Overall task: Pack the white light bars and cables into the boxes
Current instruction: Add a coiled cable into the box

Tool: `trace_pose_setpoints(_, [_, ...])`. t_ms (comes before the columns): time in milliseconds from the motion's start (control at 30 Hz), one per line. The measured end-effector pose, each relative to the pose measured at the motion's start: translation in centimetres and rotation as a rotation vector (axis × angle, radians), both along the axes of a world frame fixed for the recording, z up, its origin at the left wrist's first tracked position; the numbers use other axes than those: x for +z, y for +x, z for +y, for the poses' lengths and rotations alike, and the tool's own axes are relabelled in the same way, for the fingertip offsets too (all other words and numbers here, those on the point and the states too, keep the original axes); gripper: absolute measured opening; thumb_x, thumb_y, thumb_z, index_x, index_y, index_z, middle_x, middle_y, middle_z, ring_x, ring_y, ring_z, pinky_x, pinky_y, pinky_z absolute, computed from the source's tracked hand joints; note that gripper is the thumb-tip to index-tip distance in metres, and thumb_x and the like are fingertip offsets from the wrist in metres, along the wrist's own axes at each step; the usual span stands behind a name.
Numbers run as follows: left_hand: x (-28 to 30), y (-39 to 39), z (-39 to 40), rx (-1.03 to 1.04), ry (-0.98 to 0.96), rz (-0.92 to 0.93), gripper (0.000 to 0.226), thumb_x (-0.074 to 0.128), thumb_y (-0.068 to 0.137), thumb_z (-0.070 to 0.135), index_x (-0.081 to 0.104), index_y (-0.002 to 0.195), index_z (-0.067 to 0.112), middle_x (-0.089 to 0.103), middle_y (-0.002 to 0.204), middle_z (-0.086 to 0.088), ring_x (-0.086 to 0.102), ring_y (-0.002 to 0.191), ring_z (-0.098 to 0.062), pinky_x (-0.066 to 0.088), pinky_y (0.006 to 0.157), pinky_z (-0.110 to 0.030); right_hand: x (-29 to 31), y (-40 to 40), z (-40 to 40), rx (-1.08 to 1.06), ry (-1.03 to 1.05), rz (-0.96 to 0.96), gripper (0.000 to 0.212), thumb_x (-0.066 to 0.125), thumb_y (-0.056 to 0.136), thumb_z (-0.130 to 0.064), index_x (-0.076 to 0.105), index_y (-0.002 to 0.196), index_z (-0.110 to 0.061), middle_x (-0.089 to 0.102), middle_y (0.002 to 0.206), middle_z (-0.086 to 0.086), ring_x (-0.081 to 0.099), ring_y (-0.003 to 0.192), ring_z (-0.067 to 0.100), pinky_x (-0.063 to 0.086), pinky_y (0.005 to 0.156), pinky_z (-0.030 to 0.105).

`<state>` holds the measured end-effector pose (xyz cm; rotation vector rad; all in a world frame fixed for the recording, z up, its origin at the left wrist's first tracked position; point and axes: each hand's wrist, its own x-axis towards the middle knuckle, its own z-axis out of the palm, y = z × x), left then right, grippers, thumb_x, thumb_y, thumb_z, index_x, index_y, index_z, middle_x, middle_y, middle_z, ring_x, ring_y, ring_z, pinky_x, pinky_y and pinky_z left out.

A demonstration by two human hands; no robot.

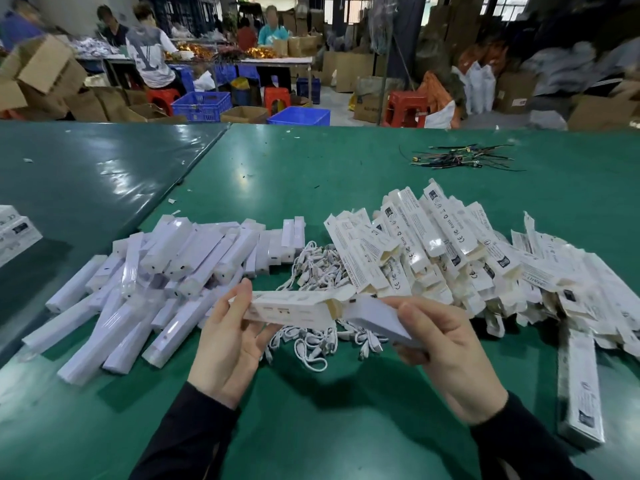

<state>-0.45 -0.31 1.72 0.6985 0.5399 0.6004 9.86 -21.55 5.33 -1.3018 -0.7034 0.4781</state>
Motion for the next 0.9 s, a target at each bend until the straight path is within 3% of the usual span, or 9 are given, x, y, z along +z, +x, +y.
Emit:
trace_pose_setpoints(67, [0.1, 0.1, -0.2, 0.004, 0.010, 0.029, 0.011, 0.057, 0.095, 0.023, 0.055, 0.096, 0.012, 0.064, 0.098, -0.016, 0.071, 0.076, -0.018, 0.058, 0.057, -0.026, -0.1, 0.0, 0.1, -0.039, -0.011, -0.037, 0.058, 0.075, 0.053, -0.077, 0.081, 0.084, -0.028, 0.048, 0.064, 0.015, 0.033, 0.054, 0.020, 0.024, 0.047, 0.022])
trace_pose_setpoints(200, [0.2, 0.1, -0.4, -0.014, 0.000, 0.034, 0.015, 0.057, 0.096, 0.024, 0.054, 0.088, 0.011, 0.065, 0.085, -0.015, 0.068, 0.058, -0.014, 0.054, 0.049, -0.021, -0.5, 0.2, -0.3, -0.055, -0.007, -0.047, 0.055, 0.073, 0.055, -0.078, 0.080, 0.084, -0.031, 0.051, 0.066, 0.010, 0.029, 0.059, 0.023, 0.023, 0.048, 0.023])
trace_pose_setpoints(333, [0.2, 0.2, -0.7, -0.060, -0.021, 0.046, 0.019, 0.057, 0.096, 0.025, 0.054, 0.087, 0.008, 0.069, 0.083, -0.015, 0.071, 0.066, -0.017, 0.055, 0.050, -0.023, -0.5, 0.0, -0.3, -0.024, 0.007, -0.072, 0.046, 0.074, 0.063, -0.070, 0.080, 0.086, -0.030, 0.049, 0.067, 0.015, 0.028, 0.055, 0.029, 0.018, 0.053, 0.031])
trace_pose_setpoints(433, [0.2, 0.2, -0.7, -0.048, -0.040, 0.066, 0.019, 0.059, 0.095, 0.024, 0.055, 0.085, 0.008, 0.070, 0.079, -0.015, 0.072, 0.066, -0.019, 0.056, 0.051, -0.023, -0.1, 0.1, -0.2, -0.032, 0.043, -0.148, 0.019, 0.071, 0.076, -0.044, 0.080, 0.087, -0.033, 0.064, 0.063, -0.013, 0.045, 0.052, 0.000, 0.030, 0.050, 0.008])
trace_pose_setpoints(533, [0.2, 0.2, -0.6, -0.013, -0.038, 0.077, 0.016, 0.059, 0.095, 0.022, 0.055, 0.086, 0.009, 0.070, 0.073, -0.011, 0.072, 0.065, -0.018, 0.057, 0.053, -0.026, 0.2, 0.5, -0.5, -0.086, 0.042, -0.300, 0.014, 0.072, 0.081, -0.032, 0.078, 0.093, -0.029, 0.068, 0.066, -0.016, 0.059, 0.062, -0.003, 0.044, 0.060, 0.007])
trace_pose_setpoints(600, [0.2, 0.3, -0.6, 0.008, -0.016, 0.076, 0.015, 0.059, 0.095, 0.023, 0.055, 0.087, 0.010, 0.069, 0.074, -0.009, 0.071, 0.066, -0.017, 0.057, 0.054, -0.027, 0.2, 0.7, -0.8, -0.147, -0.003, -0.400, 0.012, 0.074, 0.081, -0.033, 0.079, 0.091, -0.030, 0.072, 0.075, -0.004, 0.065, 0.072, 0.007, 0.051, 0.067, 0.017])
trace_pose_setpoints(667, [0.3, 0.2, -0.6, 0.061, 0.045, 0.097, 0.013, 0.060, 0.093, 0.023, 0.054, 0.087, 0.013, 0.065, 0.077, -0.006, 0.069, 0.066, -0.014, 0.058, 0.054, -0.028, 0.0, 1.0, -1.0, -0.219, -0.059, -0.567, 0.014, 0.072, 0.082, -0.032, 0.079, 0.092, -0.027, 0.070, 0.076, 0.001, 0.064, 0.071, 0.012, 0.049, 0.065, 0.017])
trace_pose_setpoints(767, [0.6, 0.0, -0.7, 0.141, 0.172, 0.096, 0.011, 0.063, 0.089, 0.024, 0.055, 0.091, 0.016, 0.057, 0.085, -0.005, 0.065, 0.069, -0.012, 0.058, 0.056, -0.028, -0.4, 1.0, -0.8, -0.269, -0.106, -0.748, 0.016, 0.069, 0.085, -0.034, 0.076, 0.095, -0.024, 0.067, 0.076, -0.003, 0.062, 0.069, 0.011, 0.047, 0.060, 0.020])
trace_pose_setpoints(900, [1.2, 0.0, -1.7, 0.138, 0.332, 0.089, 0.037, 0.067, 0.075, 0.031, 0.057, 0.108, 0.017, 0.053, 0.100, -0.008, 0.067, 0.075, -0.008, 0.058, 0.060, -0.028, -1.1, 0.4, -0.1, -0.269, -0.241, -0.779, 0.017, 0.063, 0.087, -0.044, 0.067, 0.083, -0.028, 0.060, 0.075, -0.014, 0.057, 0.069, 0.006, 0.044, 0.060, 0.022])
